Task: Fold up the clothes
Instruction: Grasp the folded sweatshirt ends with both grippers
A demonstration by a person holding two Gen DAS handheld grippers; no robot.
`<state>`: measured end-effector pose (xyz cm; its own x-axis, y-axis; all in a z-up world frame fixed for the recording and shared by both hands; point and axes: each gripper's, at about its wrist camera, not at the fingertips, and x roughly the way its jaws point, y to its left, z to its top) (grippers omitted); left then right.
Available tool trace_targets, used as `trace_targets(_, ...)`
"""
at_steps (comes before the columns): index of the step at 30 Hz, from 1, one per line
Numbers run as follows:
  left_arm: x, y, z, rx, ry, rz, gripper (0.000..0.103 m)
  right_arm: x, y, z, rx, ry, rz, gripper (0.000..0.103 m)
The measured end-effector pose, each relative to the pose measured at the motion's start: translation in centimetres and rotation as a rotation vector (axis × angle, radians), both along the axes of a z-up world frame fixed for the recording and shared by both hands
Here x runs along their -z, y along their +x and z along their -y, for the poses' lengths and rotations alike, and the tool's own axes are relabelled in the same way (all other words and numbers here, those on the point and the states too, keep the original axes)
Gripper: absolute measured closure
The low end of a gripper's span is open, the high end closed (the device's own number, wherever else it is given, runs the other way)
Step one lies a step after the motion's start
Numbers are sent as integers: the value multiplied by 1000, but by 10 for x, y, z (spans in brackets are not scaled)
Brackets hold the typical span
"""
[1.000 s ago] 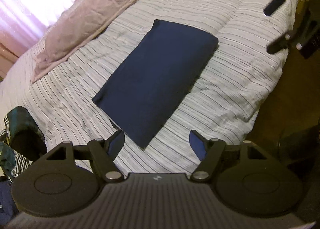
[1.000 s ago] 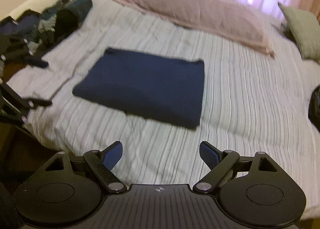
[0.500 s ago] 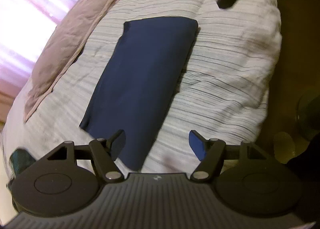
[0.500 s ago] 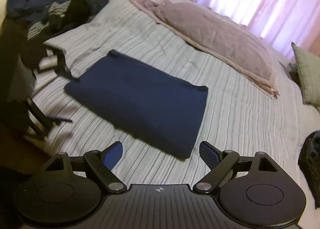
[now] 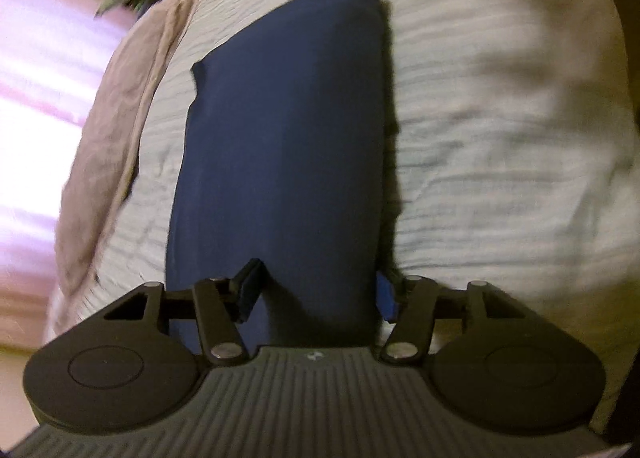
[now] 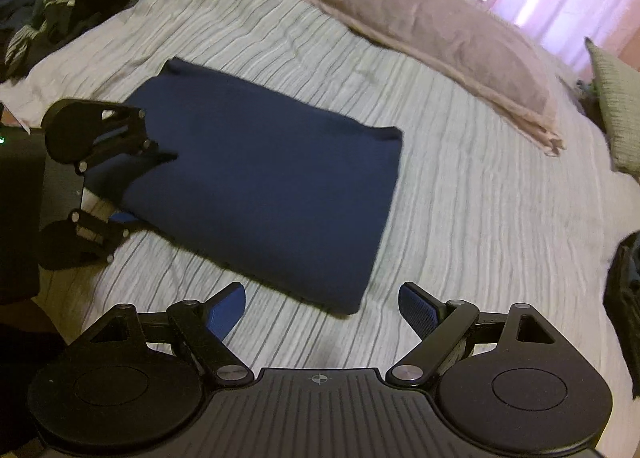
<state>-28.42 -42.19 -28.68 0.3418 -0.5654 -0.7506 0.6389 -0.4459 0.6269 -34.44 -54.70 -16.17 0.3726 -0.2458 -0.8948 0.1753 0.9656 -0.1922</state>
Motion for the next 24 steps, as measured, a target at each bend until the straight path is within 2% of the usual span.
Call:
trace_targets(2,2,2,-1,10,8,7,49,7,4,2,-46,-3,-12,17)
trace_targets(4,2,5,0,10,18,4,60,13,6,3,-109,-11,-18,17)
trace_targets(5,-2,9,4,-21,28,-29,71,16,7,3,-151,-17,-18,17)
trace_targets(8,-20,25,15,-110,46,-134,80,28,10,-1,-316,-62,-10,17)
trace_targets(14,-72,68,34,-254,39,-358,82,65,14,-12,-643,-232,54,17)
trace_targets(19,-91,90,44,-324,57,-479,82,95,13,-4,-741,-406,67,17)
trace_targets(20,-94,92,44,-337,58,-507,82,100,13,-1,-751,-434,63,36)
trace_targets(21,-96,95,43,-348,59,-534,82,99,13,2,-745,-432,56,47)
trace_targets(23,-96,96,41,-339,59,-543,82,90,16,9,-713,-395,38,62)
trace_targets(24,-96,96,40,-333,58,-542,82,86,18,12,-697,-376,29,63)
